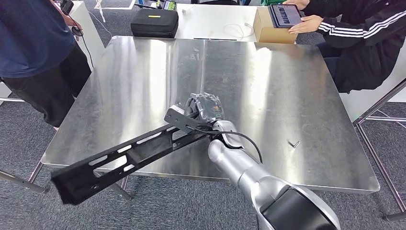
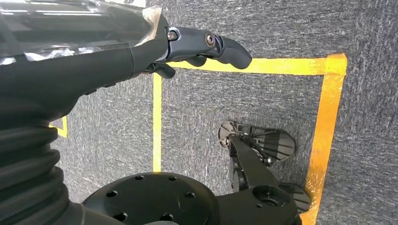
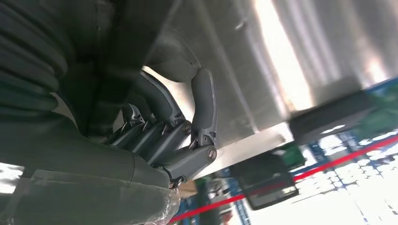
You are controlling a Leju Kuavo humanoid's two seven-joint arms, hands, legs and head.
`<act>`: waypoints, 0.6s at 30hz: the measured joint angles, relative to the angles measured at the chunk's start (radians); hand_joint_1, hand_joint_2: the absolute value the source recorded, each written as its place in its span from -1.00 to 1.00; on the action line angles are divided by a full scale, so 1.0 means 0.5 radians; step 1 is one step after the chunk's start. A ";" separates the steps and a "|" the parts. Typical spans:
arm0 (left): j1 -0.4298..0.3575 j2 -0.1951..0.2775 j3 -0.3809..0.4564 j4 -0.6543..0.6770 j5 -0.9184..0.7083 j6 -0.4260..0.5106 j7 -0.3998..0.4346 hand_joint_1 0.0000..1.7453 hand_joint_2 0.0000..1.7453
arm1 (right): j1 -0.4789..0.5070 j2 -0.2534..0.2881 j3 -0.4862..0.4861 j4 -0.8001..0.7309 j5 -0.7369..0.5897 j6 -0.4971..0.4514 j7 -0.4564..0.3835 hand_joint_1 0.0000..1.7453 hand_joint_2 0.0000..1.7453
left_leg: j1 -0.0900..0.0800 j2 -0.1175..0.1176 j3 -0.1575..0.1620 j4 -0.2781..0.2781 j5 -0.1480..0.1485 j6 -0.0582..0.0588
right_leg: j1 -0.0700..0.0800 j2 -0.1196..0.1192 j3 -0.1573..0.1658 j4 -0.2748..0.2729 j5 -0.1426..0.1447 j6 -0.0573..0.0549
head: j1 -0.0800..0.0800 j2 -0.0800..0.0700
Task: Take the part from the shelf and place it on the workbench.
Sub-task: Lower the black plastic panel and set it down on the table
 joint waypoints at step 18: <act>-0.003 0.009 -0.029 0.000 -0.118 -0.051 -0.025 -1.00 1.00 | -0.249 -0.577 0.115 0.161 0.403 0.005 0.473 1.00 1.00 | -0.006 -0.005 -0.003 0.001 -0.002 0.003 | -0.007 -0.004 -0.002 -0.003 0.000 0.002 | 0.000 0.000</act>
